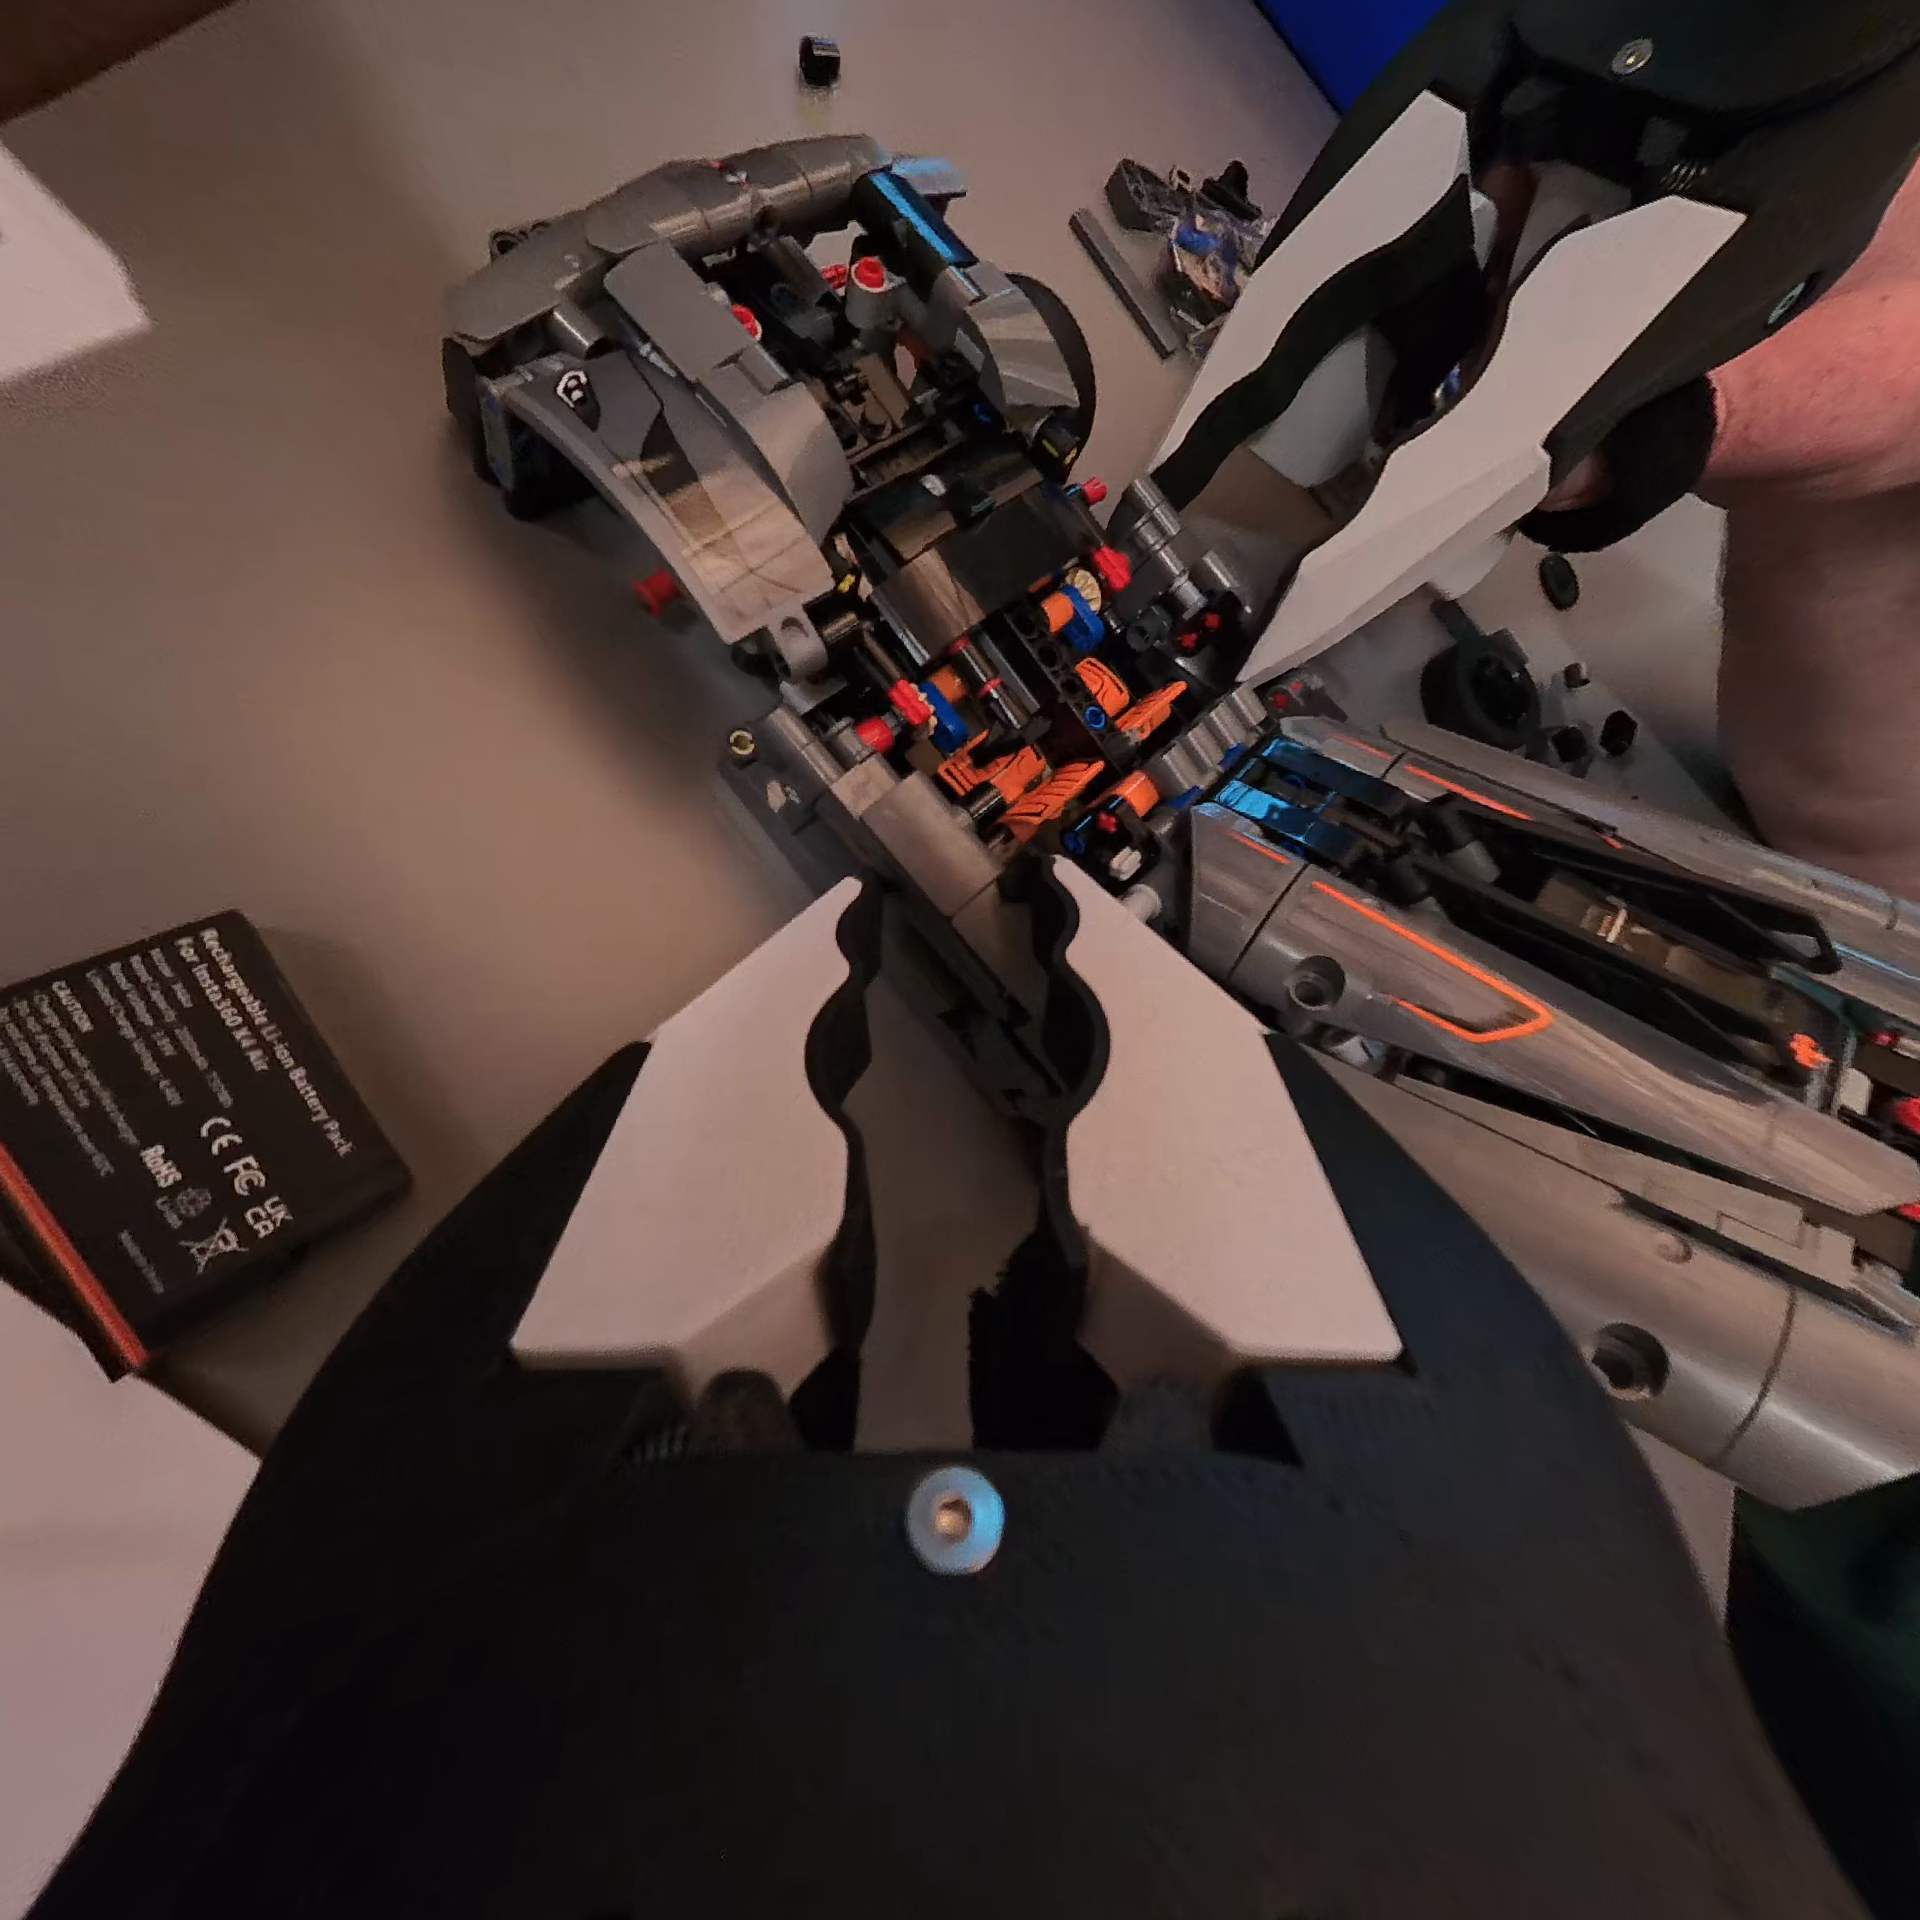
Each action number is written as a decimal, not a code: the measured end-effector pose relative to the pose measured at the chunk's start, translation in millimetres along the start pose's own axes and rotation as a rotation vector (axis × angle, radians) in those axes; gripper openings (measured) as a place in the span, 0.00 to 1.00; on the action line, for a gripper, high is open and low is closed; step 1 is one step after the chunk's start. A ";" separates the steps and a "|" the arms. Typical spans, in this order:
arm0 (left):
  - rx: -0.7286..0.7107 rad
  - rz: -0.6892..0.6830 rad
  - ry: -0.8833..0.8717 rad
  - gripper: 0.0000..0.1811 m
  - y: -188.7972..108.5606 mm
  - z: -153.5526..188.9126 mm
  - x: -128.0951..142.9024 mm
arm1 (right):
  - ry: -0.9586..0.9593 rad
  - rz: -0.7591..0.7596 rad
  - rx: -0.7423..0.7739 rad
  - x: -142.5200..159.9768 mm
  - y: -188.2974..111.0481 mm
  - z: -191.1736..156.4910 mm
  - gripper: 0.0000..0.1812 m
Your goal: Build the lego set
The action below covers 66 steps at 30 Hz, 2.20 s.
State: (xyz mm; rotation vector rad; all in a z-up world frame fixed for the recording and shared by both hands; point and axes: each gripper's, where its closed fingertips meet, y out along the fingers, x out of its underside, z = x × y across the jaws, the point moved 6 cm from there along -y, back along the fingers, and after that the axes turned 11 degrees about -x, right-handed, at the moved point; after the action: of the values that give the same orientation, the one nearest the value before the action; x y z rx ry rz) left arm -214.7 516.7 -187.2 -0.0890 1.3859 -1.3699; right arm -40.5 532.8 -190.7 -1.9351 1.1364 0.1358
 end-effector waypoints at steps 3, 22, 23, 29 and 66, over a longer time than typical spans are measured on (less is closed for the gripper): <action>0.009 -0.014 0.005 0.15 -1.6 2.0 2.5 | -0.004 -0.019 -0.004 1.7 1.1 -3.0 0.27; 0.080 -0.024 -0.007 0.16 -1.2 1.4 6.5 | -0.017 -0.041 -0.046 4.8 0.2 -4.1 0.27; 0.089 -0.031 -0.003 0.17 -1.8 2.0 7.7 | -0.018 -0.051 -0.052 5.7 0.6 -5.2 0.27; 0.145 -0.080 0.011 0.18 -4.9 7.0 15.0 | -0.033 -0.113 -0.090 12.1 3.3 -12.9 0.27; 0.049 -0.072 -0.001 0.19 34.1 -25.0 -39.0 | 0.061 -0.027 -0.021 -22.4 -20.6 39.3 0.25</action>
State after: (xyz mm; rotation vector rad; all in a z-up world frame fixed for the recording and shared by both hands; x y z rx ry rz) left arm -197.2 570.9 -195.6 -0.1082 1.3592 -1.4627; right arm -25.9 580.2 -191.6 -1.9844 1.1520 0.0745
